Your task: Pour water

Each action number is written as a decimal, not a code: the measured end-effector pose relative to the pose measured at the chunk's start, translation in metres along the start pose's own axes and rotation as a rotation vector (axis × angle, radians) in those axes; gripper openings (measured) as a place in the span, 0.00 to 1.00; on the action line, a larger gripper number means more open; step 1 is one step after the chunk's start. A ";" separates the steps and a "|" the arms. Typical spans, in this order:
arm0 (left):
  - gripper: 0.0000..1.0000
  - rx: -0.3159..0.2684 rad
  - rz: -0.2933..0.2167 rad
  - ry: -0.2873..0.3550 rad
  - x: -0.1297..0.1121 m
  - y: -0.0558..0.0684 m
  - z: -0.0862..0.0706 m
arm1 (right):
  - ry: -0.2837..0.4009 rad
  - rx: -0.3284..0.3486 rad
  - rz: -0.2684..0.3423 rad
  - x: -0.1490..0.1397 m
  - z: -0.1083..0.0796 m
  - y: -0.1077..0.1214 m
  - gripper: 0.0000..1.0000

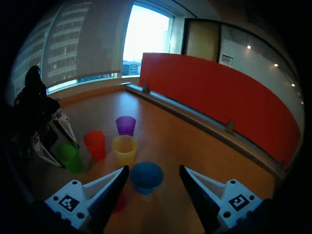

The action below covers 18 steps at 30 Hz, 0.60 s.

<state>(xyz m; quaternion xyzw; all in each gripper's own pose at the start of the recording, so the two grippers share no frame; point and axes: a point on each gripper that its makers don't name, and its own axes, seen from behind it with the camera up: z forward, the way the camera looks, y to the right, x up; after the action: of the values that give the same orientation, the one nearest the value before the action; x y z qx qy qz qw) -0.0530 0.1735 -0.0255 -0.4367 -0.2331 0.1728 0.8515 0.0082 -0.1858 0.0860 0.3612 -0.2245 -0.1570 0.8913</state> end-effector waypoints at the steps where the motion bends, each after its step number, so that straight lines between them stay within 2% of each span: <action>1: 0.89 0.002 -0.002 0.001 0.000 0.000 -0.002 | -0.004 0.002 0.002 -0.001 0.002 0.000 1.00; 18: 0.89 0.029 -0.043 0.050 0.010 -0.002 -0.025 | -0.076 0.039 0.019 -0.030 0.038 -0.010 1.00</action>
<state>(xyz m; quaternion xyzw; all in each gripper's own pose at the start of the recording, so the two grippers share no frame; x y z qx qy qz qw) -0.0309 0.1610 -0.0345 -0.4236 -0.2185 0.1468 0.8668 -0.0380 -0.2009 0.0946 0.3703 -0.2648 -0.1577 0.8763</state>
